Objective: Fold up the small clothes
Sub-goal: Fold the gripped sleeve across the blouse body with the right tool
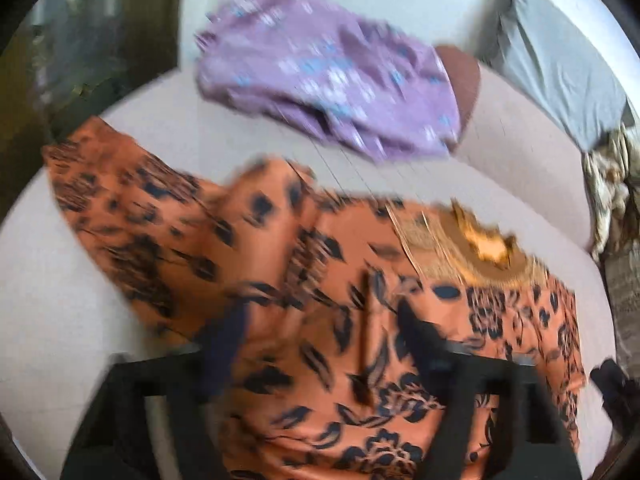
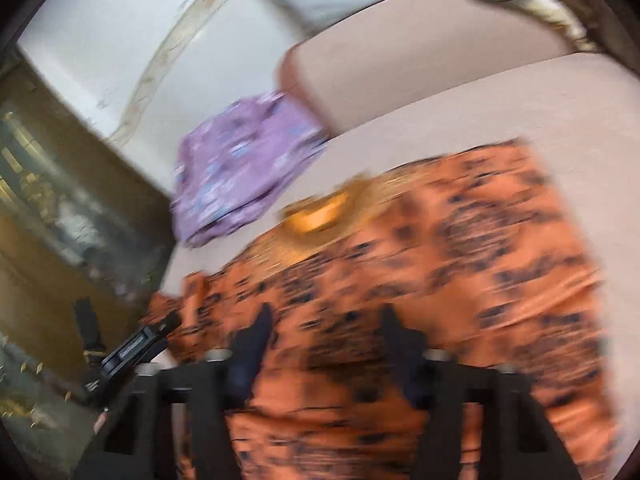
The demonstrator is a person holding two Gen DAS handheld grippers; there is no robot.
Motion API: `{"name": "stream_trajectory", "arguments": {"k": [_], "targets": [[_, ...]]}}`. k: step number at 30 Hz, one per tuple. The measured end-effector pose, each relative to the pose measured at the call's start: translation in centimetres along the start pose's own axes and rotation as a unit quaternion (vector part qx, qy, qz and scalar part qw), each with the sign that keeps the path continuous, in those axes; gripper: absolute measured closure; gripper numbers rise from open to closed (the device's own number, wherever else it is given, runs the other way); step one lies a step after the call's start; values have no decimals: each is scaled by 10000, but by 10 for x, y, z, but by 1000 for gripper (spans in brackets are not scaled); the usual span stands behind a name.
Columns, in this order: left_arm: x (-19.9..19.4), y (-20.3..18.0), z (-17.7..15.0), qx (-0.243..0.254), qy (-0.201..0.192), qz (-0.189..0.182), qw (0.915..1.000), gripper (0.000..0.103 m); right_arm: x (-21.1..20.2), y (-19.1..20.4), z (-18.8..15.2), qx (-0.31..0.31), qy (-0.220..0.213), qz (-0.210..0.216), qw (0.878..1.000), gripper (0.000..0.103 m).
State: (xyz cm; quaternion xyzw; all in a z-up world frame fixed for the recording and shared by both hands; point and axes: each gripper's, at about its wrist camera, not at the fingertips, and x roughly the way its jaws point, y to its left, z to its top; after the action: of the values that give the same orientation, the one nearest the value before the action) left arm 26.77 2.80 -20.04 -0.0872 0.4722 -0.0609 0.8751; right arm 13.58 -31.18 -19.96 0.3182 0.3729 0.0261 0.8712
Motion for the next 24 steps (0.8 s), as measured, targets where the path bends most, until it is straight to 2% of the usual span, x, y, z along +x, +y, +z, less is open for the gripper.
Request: {"name": "stream_trajectory", "arguments": {"k": [1, 4, 5, 6, 7, 8, 11, 12, 13, 14, 16, 17, 18, 20, 22, 23, 24], "targets": [[11, -5, -2, 67, 204, -36, 9998, 62, -5, -23, 6, 224, -88, -149, 9996, 66], [33, -20, -8, 251, 492, 113, 9984, 66, -21, -75, 11, 863, -379, -302, 9951, 66], [36, -26, -10, 350, 446, 238, 9981, 64, -23, -90, 14, 1127, -393, -340, 9923, 66], [36, -33, -11, 491, 399, 317, 9975, 53, -23, -100, 19, 1341, -384, -409, 9894, 66], [37, -39, -12, 597, 420, 290, 9969, 37, -21, -107, 24, 1498, -393, -501, 9867, 66], [39, -46, -13, 709, 465, 192, 9962, 32, -19, -109, 29, 1554, -402, -543, 9855, 66], [41, -61, -19, 969, 380, 121, 9945, 31, -14, -112, 42, 1602, -373, -599, 9846, 66], [43, -65, -21, 1068, 373, 69, 9936, 41, -9, -112, 45, 1610, -326, -615, 9845, 66], [44, -69, -23, 1142, 333, 92, 9929, 59, -4, -112, 45, 1616, -279, -611, 9846, 66], [43, -73, -24, 1222, 227, 194, 9921, 65, 3, -112, 46, 1622, -215, -586, 9848, 66], [40, -71, -24, 1282, 100, 189, 9915, 87, 18, -114, 42, 1558, 52, -673, 9855, 66], [39, -71, -24, 1274, 79, 140, 9917, 87, 20, -115, 37, 1512, 206, -756, 9854, 66], [39, -71, -23, 1269, 80, 150, 9918, 87, 36, -115, 32, 1448, 564, -966, 9831, 65], [40, -70, -21, 1271, 74, 207, 9917, 87, 39, -110, 29, 1333, 496, -1109, 9836, 65], [33, -65, -17, 1254, 26, 351, 9915, 87, 36, -101, 32, 1225, 515, -1036, 9857, 63], [28, -62, -14, 1210, -21, 385, 9919, 84, 33, -98, 33, 1234, 506, -864, 9873, 63], [21, -57, -11, 1146, -79, 409, 9925, 72, 31, -94, 33, 1223, 466, -750, 9886, 60]]}}
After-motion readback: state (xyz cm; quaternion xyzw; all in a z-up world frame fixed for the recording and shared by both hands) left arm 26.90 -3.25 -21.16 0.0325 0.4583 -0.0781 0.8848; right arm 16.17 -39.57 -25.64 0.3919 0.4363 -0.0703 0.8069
